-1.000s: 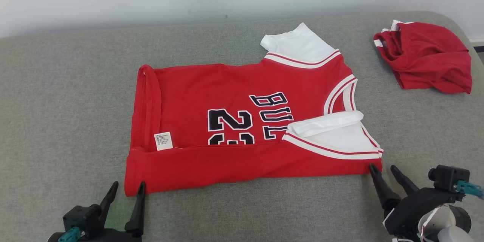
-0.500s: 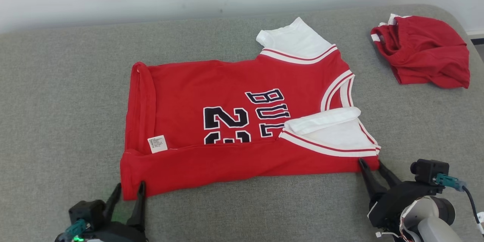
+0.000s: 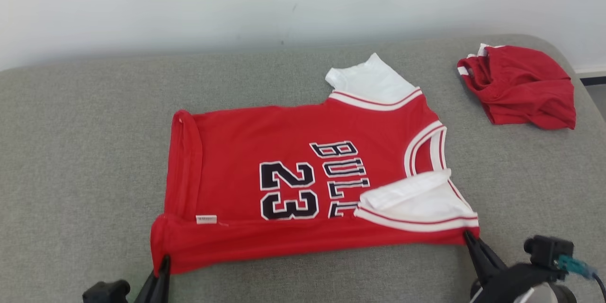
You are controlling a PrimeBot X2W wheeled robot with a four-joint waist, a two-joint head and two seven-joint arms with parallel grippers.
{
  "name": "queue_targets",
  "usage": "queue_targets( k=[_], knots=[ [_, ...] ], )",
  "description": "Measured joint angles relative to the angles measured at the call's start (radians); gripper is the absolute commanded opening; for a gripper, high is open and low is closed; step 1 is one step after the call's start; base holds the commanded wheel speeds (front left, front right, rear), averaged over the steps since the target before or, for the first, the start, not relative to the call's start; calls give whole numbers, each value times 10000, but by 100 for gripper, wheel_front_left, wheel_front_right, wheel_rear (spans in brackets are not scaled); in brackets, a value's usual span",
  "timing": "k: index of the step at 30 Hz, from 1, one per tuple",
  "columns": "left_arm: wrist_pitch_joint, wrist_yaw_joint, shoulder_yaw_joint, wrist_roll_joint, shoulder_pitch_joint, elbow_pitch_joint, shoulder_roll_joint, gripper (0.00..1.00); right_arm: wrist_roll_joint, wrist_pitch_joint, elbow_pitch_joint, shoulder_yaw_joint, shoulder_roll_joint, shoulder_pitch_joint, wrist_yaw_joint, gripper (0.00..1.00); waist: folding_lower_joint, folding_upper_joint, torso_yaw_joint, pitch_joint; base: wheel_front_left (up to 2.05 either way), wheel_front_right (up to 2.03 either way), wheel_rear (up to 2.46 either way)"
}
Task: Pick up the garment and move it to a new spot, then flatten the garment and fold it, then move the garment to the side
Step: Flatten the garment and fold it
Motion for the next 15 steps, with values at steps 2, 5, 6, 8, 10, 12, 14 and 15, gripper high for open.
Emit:
queue_targets(
  k=[2,5,6,8,10,12,14,15],
  knots=[
    [0,0,63,6,291,-150,-17,0,79,107,-428,-163,-13,523,0,0,-1,0,-5,-96,0,0,0],
    [0,-2,276,10,754,-410,-25,0,144,424,-1172,-441,6,1301,0,0,-1,-1,-75,-138,0,0,0],
    [0,-2,330,35,890,-485,-27,0,142,550,-1442,-554,29,1546,0,0,-1,0,-109,-128,0,0,0],
    [0,-2,460,105,1162,-593,-44,0,107,803,-1948,-832,130,1976,0,0,0,0,-170,-96,0,0,0],
    [0,-2,550,142,1419,-686,-102,0,12,1097,-2424,-1122,274,2370,0,0,-1,-1,-217,-52,0,0,0],
    [0,-2,660,153,1583,-765,-171,0,-84,1381,-2794,-1417,472,2673,0,0,0,0,-245,-3,0,0,0],
    [0,-2,683,184,1602,-702,-219,0,-201,1659,-2974,-1626,667,2824,0,0,0,0,-242,27,0,0,0],
    [0,-2,665,251,1599,-629,-228,1,-207,1797,-3005,-1737,796,2867,0,0,1,0,-233,23,0,0,0]
  ],
)
